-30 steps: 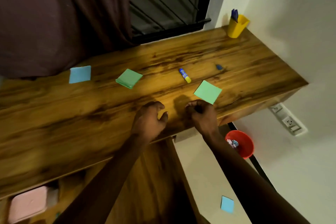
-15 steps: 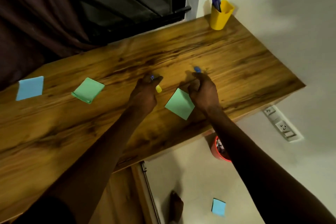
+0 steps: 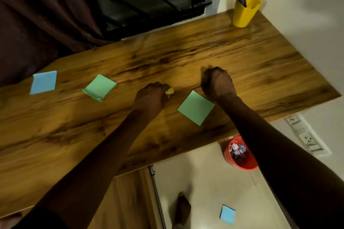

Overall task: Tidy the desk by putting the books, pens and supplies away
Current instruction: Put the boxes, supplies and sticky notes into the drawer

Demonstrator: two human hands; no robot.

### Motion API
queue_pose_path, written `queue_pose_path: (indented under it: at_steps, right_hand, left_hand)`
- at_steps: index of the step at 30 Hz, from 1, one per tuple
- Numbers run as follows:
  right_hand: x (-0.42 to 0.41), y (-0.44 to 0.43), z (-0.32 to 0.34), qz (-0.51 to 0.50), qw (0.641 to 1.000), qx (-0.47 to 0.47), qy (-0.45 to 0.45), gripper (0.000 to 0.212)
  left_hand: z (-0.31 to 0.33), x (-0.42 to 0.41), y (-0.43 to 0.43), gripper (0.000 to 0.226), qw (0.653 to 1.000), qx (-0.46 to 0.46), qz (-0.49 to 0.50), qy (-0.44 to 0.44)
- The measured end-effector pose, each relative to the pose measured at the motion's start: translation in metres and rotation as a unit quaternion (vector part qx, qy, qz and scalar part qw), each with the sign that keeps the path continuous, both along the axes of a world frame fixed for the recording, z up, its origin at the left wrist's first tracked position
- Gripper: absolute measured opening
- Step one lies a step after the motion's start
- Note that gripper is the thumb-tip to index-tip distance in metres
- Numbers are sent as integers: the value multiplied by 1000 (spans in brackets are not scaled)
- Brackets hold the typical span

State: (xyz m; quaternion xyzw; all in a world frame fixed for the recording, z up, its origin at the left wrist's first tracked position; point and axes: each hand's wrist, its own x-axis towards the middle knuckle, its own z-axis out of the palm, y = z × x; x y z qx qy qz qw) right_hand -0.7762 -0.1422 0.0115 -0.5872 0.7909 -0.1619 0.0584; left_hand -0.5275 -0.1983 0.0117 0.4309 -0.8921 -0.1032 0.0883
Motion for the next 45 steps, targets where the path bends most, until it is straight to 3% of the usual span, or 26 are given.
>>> queue_pose_path:
  at_steps: [4,10,18,21,25,31,36,45]
  right_hand:
    - [48,15,11,28,986,-42,-157,21]
    - [170,53,22,96,968,-50,-228,43]
    - [335,119,29,202,929,-10,-309,39]
    - [385,140,26,242,909,30,-337,38]
    - [450,162,20,279,908,91,-298,36]
    - [522,179,-20,294,902,150,-279,41]
    - [566,187,-51,323,893,199,-243,45]
    - [625,190,-86,394,885,223,-110,45]
  left_hand:
    - [24,40,32,26,977,90,99,168]
    - [39,129,93,14,929,164,224,244]
    - [36,292,201,12,910,201,312,187]
    - [28,335,242,29,880,239,357,202]
    - [14,391,282,24,850,254,417,194]
    - [-26,458,307,24,817,284,490,106]
    - [-54,490,315,30,835,318,448,18]
    - [-75,507,326,22,848,323,420,6]
